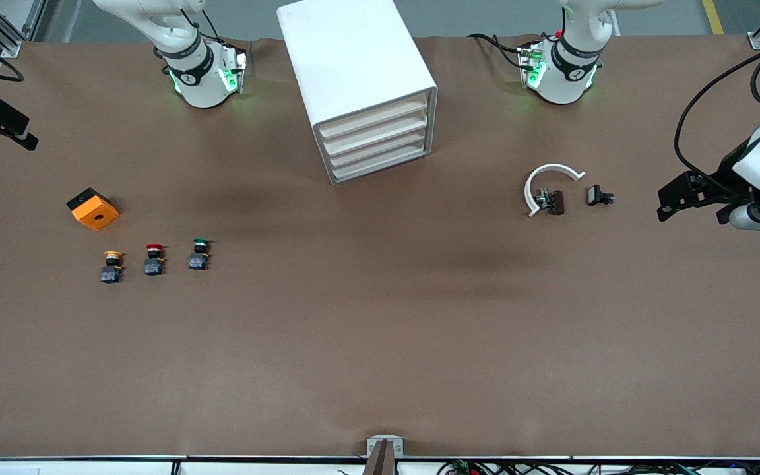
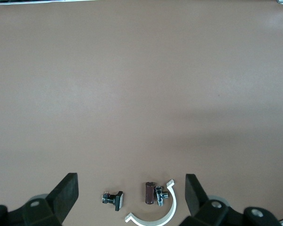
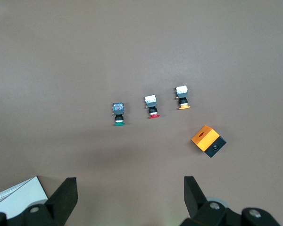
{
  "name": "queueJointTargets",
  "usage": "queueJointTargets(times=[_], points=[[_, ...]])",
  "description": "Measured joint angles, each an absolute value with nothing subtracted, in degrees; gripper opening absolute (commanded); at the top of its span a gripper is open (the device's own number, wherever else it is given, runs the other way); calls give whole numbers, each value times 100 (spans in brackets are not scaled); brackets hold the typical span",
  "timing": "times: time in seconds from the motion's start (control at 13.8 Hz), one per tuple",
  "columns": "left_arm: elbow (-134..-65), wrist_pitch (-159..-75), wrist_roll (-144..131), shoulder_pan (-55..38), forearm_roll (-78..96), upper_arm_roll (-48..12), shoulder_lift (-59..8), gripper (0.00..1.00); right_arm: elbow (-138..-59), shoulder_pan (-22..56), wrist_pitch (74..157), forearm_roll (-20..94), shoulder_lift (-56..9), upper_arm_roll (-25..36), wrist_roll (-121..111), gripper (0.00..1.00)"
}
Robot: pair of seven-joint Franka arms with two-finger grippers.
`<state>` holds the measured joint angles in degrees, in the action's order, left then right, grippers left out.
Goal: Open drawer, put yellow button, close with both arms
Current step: 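Move the left gripper toward the white drawer cabinet's top drawer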
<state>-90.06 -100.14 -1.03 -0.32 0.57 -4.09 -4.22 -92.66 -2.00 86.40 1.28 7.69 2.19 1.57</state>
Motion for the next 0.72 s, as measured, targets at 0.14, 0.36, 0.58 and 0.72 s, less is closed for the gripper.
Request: queueJointTargets(times=[0.14, 0.36, 0.58, 0.72], points=[[-9005, -10012, -103, -28, 57, -409, -422, 100, -9266, -201, 8640, 128, 769, 218, 157, 100], [-9006, -9993, -103, -20, 61, -409, -433, 100, -9266, -201, 8640, 128, 769, 218, 158, 100], [-9007, -9986, -130, 144, 462, -380, -506, 100, -9266, -202, 8640, 128, 769, 219, 158, 100], [-9009, -9958, -130, 286, 576, -363, -614, 100, -9266, -202, 8640, 128, 769, 219, 158, 100]])
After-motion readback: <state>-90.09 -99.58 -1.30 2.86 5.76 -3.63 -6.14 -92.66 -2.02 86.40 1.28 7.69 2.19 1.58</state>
